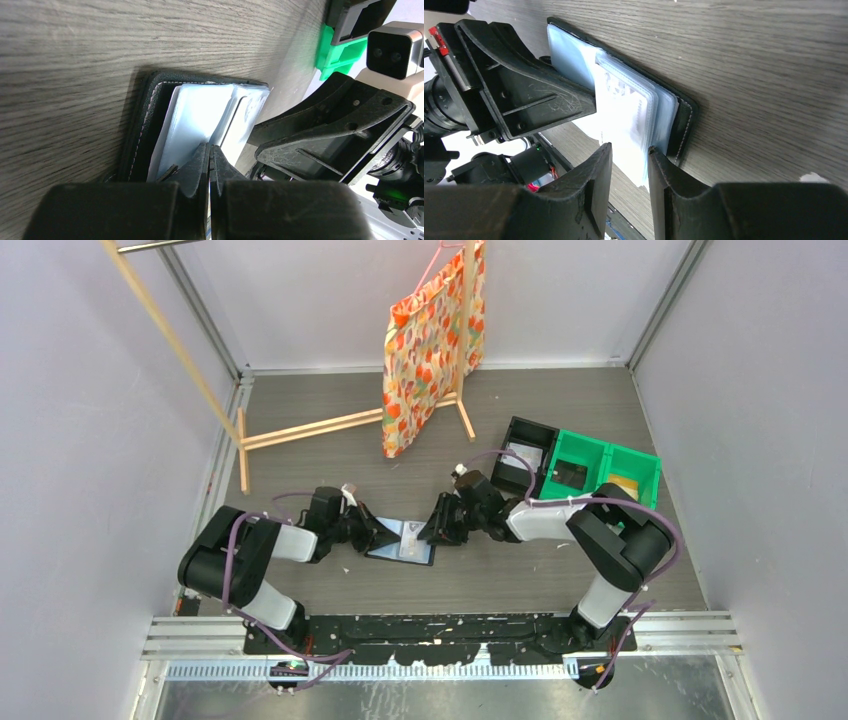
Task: Take the credit cards out of the card holder
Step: Remove the credit card from the card holder.
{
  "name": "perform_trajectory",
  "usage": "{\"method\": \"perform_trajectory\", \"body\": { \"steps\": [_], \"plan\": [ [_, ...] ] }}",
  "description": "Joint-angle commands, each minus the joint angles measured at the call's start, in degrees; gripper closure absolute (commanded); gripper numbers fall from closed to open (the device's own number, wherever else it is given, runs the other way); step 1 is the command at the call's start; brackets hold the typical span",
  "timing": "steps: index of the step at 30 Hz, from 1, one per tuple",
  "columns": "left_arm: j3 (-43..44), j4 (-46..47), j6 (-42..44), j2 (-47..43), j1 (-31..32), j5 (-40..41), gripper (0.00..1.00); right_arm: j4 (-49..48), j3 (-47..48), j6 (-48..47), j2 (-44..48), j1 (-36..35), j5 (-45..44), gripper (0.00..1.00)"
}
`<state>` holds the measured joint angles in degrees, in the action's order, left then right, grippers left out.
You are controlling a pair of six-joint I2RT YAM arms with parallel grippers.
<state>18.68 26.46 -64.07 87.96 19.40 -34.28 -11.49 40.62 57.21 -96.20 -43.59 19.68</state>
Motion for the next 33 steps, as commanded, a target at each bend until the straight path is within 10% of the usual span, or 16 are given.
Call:
{"method": "perform_trajectory", "body": {
  "steps": [1,33],
  "plan": [
    [1.18,0.88,0.79,0.42,0.20,-0.45,1.00,-1.28,2.97,-0.71,-0.63,-0.57,1.50,0.63],
    [1.39,2.28,0.82,1.95,0.20,-1.32,1.00,1.88,1.93,-2.26,4.80,-0.79,-5.69,0.62]
  ]
}}
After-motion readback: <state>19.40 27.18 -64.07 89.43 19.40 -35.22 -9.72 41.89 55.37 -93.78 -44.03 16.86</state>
